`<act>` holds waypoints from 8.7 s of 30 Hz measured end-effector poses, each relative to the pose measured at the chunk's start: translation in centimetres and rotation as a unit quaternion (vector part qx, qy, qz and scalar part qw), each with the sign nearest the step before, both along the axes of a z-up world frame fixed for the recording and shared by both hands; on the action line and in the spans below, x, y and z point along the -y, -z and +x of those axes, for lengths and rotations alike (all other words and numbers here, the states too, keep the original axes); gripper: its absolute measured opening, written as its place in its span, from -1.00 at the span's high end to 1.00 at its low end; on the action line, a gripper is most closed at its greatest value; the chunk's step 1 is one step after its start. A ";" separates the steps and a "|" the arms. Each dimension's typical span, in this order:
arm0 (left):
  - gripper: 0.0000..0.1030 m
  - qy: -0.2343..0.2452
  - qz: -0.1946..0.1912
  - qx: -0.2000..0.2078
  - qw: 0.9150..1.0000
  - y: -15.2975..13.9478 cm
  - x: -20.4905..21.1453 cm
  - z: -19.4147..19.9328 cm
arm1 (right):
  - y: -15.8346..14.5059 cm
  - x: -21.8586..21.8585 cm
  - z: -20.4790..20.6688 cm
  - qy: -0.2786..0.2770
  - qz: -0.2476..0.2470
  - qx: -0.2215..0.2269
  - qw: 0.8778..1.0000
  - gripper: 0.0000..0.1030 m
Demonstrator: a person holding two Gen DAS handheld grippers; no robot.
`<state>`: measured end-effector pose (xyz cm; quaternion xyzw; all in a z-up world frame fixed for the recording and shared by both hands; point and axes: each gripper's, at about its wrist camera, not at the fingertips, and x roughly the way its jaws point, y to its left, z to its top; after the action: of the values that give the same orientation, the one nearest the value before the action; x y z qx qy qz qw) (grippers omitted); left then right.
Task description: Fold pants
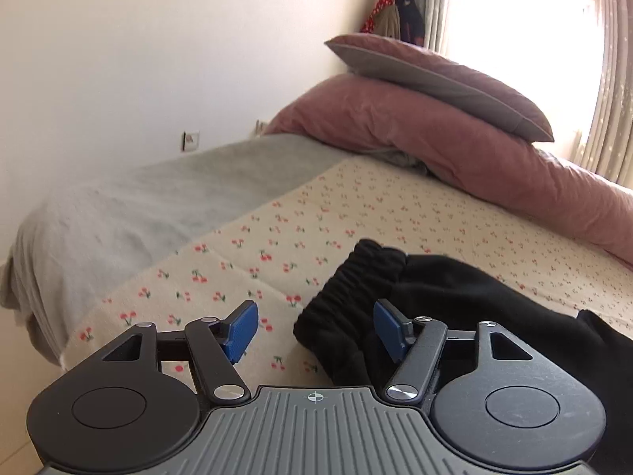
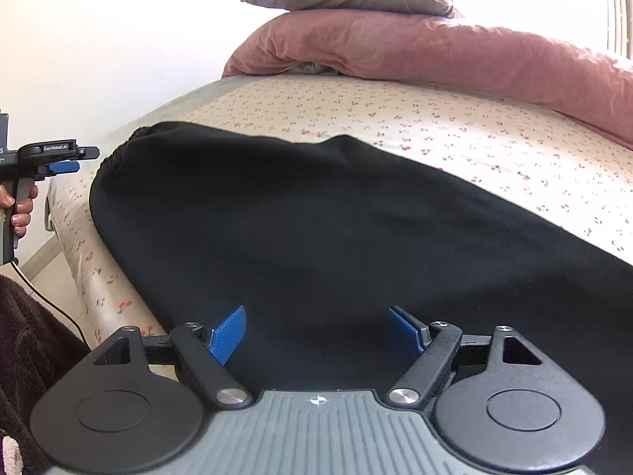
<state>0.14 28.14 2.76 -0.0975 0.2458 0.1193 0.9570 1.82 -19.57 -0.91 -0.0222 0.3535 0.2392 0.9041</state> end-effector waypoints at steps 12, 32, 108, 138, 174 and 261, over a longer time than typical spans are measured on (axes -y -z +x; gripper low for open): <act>-0.07 0.289 -0.015 -0.034 0.957 1.3 12.4 9.5 | -2.2 -4.9 13.6 0.004 0.009 0.014 1.000 -0.28; 0.19 0.236 0.160 -0.048 0.957 5.8 11.6 13.6 | 2.5 -8.7 18.2 0.032 -0.043 0.047 0.997 0.76; -0.67 0.451 0.044 -0.051 0.890 5.6 29.1 7.3 | 3.5 19.1 -1.3 0.340 -0.093 0.003 0.936 -0.16; -0.90 0.397 -0.005 -0.075 0.915 3.8 26.5 6.5 | 0.7 26.4 -9.3 0.539 0.117 -0.040 0.833 -0.17; -0.90 0.413 -0.158 -0.091 0.892 3.6 25.5 7.8 | -1.1 10.4 -1.9 0.282 -0.013 0.116 0.952 0.71; 0.33 0.235 -0.178 -0.070 0.953 1.4 3.8 8.9 | 0.2 -4.1 -0.5 0.013 -0.064 0.034 0.997 -0.54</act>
<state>9.06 24.32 1.31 -0.1975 0.3453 -0.1480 0.9054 1.32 -15.52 -1.15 -0.0837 0.3373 0.2029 0.9155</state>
